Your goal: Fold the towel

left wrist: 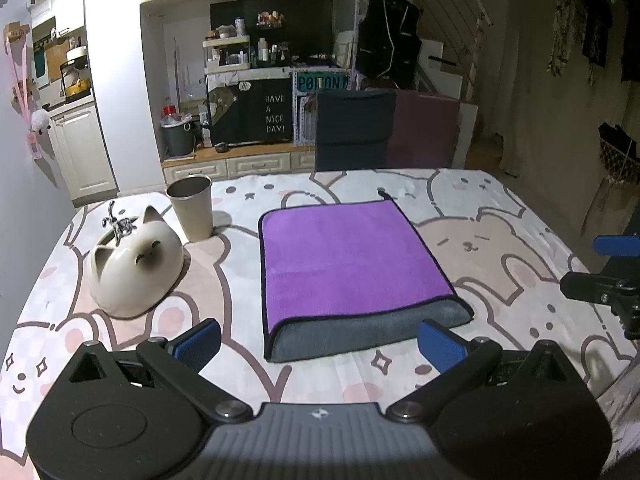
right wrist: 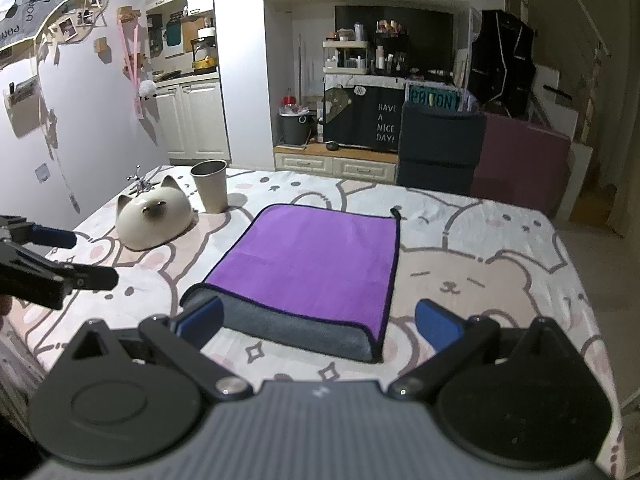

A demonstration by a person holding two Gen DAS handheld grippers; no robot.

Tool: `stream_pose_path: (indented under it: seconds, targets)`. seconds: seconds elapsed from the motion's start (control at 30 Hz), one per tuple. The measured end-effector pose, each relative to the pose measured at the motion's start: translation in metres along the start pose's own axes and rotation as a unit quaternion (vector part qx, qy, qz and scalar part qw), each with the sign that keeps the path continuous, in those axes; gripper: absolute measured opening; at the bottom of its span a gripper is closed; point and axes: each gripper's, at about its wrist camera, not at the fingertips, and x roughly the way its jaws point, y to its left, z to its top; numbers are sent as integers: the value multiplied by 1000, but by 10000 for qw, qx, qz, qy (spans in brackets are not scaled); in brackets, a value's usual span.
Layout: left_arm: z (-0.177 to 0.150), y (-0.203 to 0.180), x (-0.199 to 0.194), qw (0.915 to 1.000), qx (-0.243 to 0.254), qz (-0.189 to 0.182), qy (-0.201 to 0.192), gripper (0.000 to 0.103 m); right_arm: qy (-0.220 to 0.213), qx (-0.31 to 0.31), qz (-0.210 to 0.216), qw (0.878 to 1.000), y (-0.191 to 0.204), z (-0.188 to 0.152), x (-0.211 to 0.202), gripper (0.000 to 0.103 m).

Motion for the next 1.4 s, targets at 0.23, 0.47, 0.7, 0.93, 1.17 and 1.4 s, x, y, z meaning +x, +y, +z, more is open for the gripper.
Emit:
stream_pose_path:
  seconds: [0.23, 0.47, 0.7, 0.93, 1.17, 1.4]
  targets:
    - [13, 0, -3, 9990, 185, 64, -410, 103, -117, 91, -16, 9999, -7, 6, 8, 102]
    - [22, 3, 20, 9983, 295, 25, -511, 103, -256, 60, -62, 9996, -12, 9, 26, 103]
    - [18, 16, 52, 9995, 107, 61, -305, 103, -298, 65, 23, 9995, -20, 8, 52, 103]
    - [2, 21, 88, 9994, 156, 315, -17, 103, -193, 117, 151, 9996, -25, -2, 75, 103]
    - [-14, 33, 119, 9986, -66, 23, 531, 103, 213, -85, 287, 9993, -23, -21, 105, 103]
    - [-24, 39, 150, 9945, -108, -208, 1018, 103, 634, 30, 425, 9971, -29, -32, 136, 103]
